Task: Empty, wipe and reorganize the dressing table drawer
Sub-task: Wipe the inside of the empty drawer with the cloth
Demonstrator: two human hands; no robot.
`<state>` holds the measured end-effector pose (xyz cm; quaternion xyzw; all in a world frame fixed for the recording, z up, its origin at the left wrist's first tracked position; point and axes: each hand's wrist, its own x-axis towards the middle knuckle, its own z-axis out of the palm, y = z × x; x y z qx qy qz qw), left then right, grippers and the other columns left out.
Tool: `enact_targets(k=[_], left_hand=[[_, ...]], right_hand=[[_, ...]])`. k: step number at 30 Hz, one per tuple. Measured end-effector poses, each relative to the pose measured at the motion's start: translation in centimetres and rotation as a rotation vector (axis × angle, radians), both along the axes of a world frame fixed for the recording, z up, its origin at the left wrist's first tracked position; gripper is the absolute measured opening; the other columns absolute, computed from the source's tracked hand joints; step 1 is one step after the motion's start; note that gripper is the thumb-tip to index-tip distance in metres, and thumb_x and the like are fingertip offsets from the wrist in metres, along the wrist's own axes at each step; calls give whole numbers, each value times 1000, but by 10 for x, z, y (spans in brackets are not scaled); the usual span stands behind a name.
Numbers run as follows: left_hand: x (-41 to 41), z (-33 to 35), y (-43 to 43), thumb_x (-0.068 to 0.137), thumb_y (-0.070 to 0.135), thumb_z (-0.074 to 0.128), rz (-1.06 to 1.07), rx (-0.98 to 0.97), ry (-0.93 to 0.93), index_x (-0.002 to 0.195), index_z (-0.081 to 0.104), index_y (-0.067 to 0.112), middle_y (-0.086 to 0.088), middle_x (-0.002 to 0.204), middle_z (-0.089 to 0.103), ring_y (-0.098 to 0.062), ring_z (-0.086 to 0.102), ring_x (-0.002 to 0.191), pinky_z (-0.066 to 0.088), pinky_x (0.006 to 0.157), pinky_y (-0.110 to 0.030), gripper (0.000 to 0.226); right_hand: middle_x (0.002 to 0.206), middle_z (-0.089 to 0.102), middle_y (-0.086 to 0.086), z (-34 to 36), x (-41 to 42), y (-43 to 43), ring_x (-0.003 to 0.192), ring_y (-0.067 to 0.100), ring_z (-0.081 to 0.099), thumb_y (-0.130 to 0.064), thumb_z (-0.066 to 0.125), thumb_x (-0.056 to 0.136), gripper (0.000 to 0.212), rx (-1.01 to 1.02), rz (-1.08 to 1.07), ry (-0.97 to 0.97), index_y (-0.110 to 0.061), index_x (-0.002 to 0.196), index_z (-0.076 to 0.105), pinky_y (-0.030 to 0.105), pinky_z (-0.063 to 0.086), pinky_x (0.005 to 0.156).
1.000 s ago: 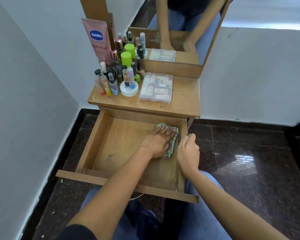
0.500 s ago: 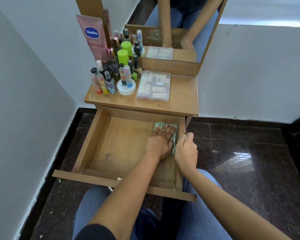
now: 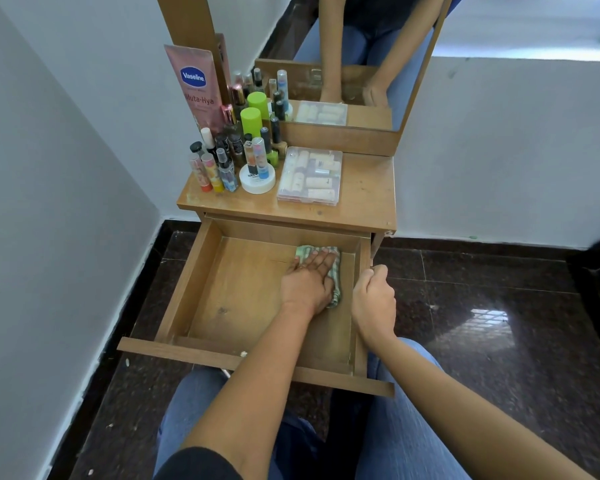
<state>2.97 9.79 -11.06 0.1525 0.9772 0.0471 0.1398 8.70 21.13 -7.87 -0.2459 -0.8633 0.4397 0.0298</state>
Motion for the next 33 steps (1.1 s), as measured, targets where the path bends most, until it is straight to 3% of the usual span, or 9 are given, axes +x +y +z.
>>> enact_targets(k=[13,17,22,24,26,29,31,33], left_hand=[[-7,6,-69,104,30,19,376,4,-72,158,2,22,5,165,0,-9,1,151,5,123,-36,56],[-13,21,-84,104,30,17,508,18,-84,157,10,18,-1,165,8,-18,15,150,23,118,-40,55],[-10,41,-105,105,32,23,464,115,-110,155,27,21,-6,159,30,-26,35,142,38,108,-43,51],[0,49,-120,104,31,30,397,138,24,149,40,21,-8,153,41,-25,42,138,44,103,-42,47],[11,57,-136,103,28,35,319,188,170,146,46,21,-5,150,46,-18,39,141,44,103,-37,45],[25,64,-163,103,26,40,217,211,288,148,44,19,-1,149,48,-14,32,145,34,112,-36,46],[34,62,-185,103,27,40,232,220,299,148,43,16,-2,148,48,-18,32,145,33,114,-39,47],[42,53,-204,103,27,39,303,231,267,149,41,15,-3,149,47,-21,30,146,33,114,-41,47]], right_hand=[[74,58,8,-3,-1,-1,67,27,59,-26,25,102,25,21,-7,10,-9,103,43,42,49,62],[74,58,8,-2,-1,-1,66,27,59,-25,25,103,24,34,-2,20,-9,102,44,43,49,61],[72,58,9,-2,-1,0,66,31,61,-24,27,102,21,22,-8,22,-11,99,42,47,53,64],[79,59,13,-2,-1,-1,76,34,61,-21,30,101,16,15,14,60,-10,99,42,47,52,62],[104,58,19,-3,0,-3,105,34,54,-11,38,96,13,118,50,128,-6,106,45,46,51,76],[135,45,27,-8,-1,-6,132,39,36,6,49,84,35,514,221,360,4,119,51,48,37,108],[140,42,27,-8,-3,-9,136,40,35,9,53,78,45,666,474,454,5,123,53,47,30,113],[144,42,22,-6,-10,-16,138,36,35,7,56,78,53,682,766,407,3,130,51,48,30,113]])
